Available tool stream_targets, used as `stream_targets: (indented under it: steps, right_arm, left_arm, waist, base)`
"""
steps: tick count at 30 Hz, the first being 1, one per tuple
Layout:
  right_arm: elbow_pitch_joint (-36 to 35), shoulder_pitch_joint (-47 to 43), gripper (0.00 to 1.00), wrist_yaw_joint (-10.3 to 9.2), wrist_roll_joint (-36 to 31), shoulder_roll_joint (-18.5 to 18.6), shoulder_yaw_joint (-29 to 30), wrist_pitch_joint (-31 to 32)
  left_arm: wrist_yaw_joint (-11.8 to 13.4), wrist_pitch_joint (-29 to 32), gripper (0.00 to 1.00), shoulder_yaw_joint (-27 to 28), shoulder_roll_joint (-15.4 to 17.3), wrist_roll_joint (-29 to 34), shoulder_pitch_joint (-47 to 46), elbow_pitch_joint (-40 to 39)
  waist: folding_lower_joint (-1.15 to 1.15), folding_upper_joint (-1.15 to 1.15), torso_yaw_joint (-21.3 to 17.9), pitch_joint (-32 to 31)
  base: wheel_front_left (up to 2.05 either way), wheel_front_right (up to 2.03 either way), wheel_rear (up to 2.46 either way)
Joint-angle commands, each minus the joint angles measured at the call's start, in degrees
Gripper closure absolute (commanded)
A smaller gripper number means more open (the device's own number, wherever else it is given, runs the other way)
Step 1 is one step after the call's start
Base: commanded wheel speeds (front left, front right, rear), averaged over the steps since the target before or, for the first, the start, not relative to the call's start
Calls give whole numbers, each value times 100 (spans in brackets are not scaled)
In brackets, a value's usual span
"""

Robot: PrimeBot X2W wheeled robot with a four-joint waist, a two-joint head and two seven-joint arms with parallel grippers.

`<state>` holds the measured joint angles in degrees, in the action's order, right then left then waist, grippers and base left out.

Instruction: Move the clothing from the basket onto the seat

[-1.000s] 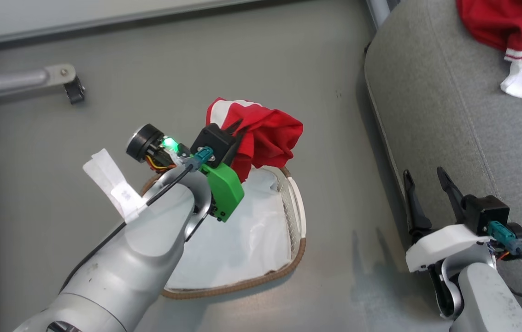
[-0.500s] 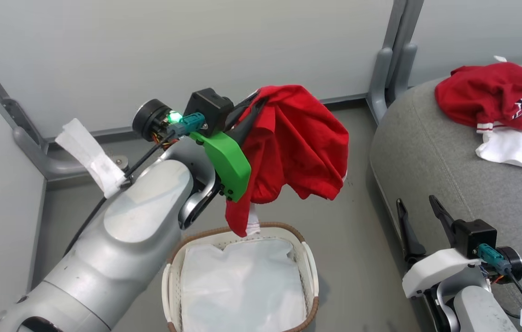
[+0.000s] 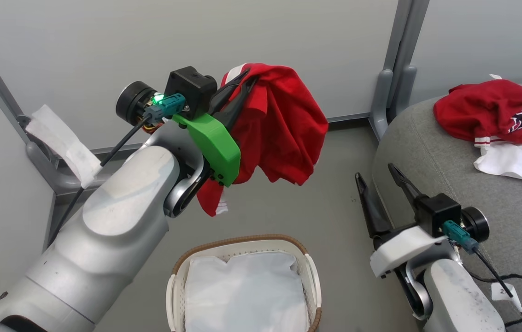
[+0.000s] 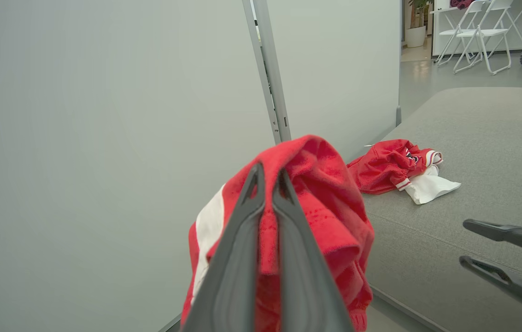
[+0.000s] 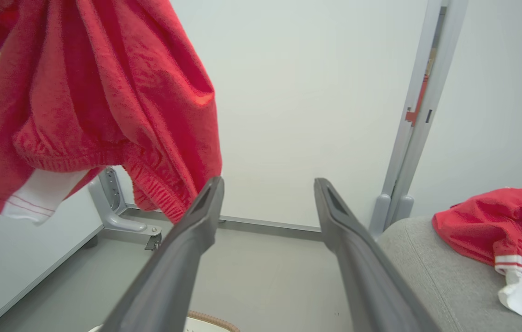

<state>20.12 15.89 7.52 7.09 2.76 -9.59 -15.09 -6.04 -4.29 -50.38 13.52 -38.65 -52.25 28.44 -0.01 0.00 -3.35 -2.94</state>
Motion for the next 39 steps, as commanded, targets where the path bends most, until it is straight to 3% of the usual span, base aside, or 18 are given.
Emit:
stream_targets:
  steps: [1, 13, 25, 26, 27, 28, 33, 39]
  right_arm:
    - [-39, 129, 0, -6, -64, 25, -111, -11]
    - [736, 1173, 0, -6, -472, 102, -706, -10]
    - [1908, 2155, 0, -7, 601, 377, -2514, -11]
    - [1967, 2210, 10, -6, 669, 378, -2603, -11]
    - [2053, 2274, 41, -6, 740, 379, -2707, -11]
    - [2120, 2320, 55, -6, 790, 372, -2793, -11]
    - [2516, 2559, 100, -6, 983, 319, -3087, -11]
    - [2629, 2710, 100, -6, 1083, 332, -3065, -11]
  left_arm:
    - [39, 2, 100, 12, 41, -12, 12, -37]
    - [68, 49, 100, -152, -37, -59, 241, -354]
    - [57, 77, 100, -280, -49, -127, 367, -601]
    - [55, 78, 100, -280, -44, -147, 384, -613]
    - [46, 87, 100, -267, -49, -202, 414, -633]
    - [42, 88, 100, -259, -47, -224, 427, -653]
    - [39, 32, 100, -277, 21, -263, 520, -741]
    - [106, 6, 100, -232, 124, -326, 648, -801]
  waist:
    - [1, 0, 10, 6]
    - [1, 0, 165, 37]
    - [1, 0, 260, 40]
    - [1, 0, 261, 41]
    - [1, 0, 263, 43]
    - [1, 0, 266, 44]
    - [1, 0, 320, 58]
    - [1, 0, 352, 82]
  base:
    - [0, 0, 0]
    - [0, 0, 0]
    - [0, 0, 0]
    - [0, 0, 0]
    - [0, 0, 0]
    - [0, 0, 0]
    - [0, 0, 0]
    - [0, 0, 0]
